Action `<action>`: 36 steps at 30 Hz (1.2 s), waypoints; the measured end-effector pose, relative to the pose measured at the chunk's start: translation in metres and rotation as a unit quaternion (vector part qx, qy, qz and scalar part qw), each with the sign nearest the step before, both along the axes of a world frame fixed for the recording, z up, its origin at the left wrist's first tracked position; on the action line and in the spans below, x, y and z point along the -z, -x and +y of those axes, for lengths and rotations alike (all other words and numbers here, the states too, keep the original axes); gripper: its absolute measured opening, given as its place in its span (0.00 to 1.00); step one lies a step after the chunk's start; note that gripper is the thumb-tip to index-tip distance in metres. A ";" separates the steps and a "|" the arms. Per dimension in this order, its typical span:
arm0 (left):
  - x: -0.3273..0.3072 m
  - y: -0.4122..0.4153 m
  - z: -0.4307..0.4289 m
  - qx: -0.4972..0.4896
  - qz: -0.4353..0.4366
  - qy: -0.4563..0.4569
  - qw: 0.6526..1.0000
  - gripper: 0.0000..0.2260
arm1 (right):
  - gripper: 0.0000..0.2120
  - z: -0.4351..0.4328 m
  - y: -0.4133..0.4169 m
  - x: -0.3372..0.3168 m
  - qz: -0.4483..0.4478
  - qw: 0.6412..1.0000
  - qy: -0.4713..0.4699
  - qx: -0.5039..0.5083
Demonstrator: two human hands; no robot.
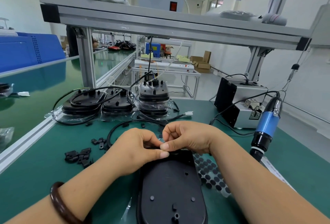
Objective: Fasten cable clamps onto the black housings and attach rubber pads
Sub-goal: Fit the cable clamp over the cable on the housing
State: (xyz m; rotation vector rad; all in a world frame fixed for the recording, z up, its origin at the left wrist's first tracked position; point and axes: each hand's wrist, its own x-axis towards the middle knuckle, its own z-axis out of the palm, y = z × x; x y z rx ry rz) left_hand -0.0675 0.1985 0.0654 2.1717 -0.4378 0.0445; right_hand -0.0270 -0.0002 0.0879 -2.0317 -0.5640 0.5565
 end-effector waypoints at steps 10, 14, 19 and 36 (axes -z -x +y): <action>0.000 0.002 -0.003 0.011 0.066 0.089 0.994 0.07 | 0.13 -0.001 0.006 -0.008 -0.051 0.996 0.072 0.024; 0.000 0.003 -0.003 0.003 0.062 0.084 0.994 0.08 | 0.19 0.000 0.005 -0.011 -0.089 0.988 0.103 0.071; 0.000 0.004 -0.005 0.005 0.083 0.104 0.991 0.11 | 0.19 -0.008 0.007 -0.022 -0.118 0.980 0.073 0.139; -0.001 0.006 -0.007 0.003 0.056 0.088 0.995 0.06 | 0.19 -0.161 0.025 -0.020 -0.192 0.588 -0.321 0.717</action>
